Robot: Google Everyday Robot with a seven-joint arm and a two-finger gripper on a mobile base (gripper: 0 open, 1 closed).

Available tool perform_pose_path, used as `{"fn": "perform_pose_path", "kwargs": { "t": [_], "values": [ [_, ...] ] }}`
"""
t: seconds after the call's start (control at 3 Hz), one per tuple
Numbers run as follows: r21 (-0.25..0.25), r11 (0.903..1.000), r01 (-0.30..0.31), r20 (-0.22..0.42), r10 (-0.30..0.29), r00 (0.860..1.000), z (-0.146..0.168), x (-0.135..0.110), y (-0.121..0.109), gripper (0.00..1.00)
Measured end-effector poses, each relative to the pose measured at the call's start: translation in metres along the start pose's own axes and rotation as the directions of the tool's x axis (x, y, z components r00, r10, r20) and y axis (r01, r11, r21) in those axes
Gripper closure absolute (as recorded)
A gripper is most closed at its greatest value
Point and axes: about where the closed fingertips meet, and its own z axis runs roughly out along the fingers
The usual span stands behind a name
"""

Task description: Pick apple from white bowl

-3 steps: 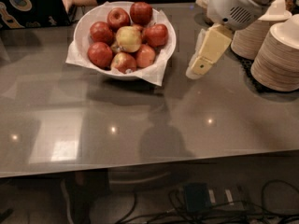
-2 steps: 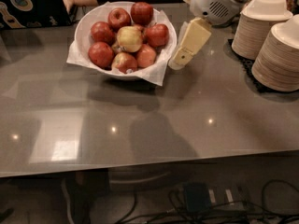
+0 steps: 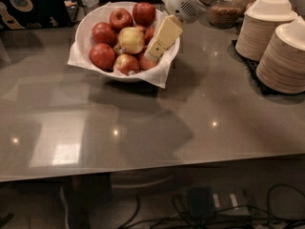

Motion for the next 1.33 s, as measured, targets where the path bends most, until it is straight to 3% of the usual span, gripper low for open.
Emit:
{"fn": "perform_pose_path", "kwargs": {
  "t": [0.67, 1.0, 1.33],
  "values": [
    [0.012, 0.9998, 0.016, 0.003, -0.016, 1.000, 0.003, -0.003, -0.003, 0.00],
    [0.013, 0.9993, 0.035, 0.044, -0.036, 0.998, 0.017, -0.013, -0.013, 0.00],
    [-0.001, 0.9994, 0.035, 0.094, -0.035, 0.995, 0.038, -0.022, -0.019, 0.15]
  ]
}}
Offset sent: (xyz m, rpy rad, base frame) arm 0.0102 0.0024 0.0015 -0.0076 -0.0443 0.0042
